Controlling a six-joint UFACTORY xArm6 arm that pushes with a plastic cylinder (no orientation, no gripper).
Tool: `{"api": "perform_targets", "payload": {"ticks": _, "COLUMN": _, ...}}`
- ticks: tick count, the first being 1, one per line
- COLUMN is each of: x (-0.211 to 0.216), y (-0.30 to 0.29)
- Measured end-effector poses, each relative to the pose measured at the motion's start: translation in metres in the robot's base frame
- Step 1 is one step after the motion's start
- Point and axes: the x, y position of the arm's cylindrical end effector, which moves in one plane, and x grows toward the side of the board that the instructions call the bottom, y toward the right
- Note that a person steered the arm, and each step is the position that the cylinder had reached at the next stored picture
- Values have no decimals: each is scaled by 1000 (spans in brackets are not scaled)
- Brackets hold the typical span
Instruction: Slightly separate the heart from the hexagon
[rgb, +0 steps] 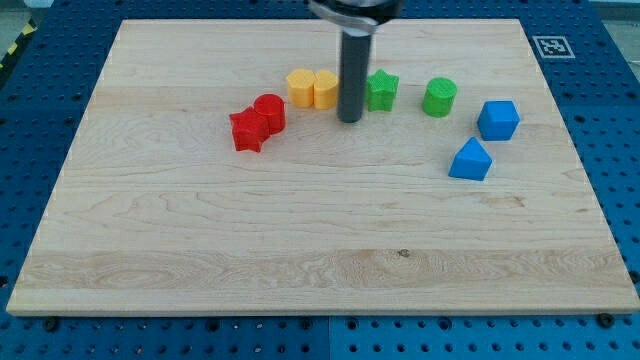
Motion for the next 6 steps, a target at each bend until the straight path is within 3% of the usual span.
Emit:
{"api": "perform_targets", "payload": {"ticks": 2, "x": 0, "y": -45}}
{"api": "perform_targets", "payload": {"ticks": 6, "x": -20, "y": -40}}
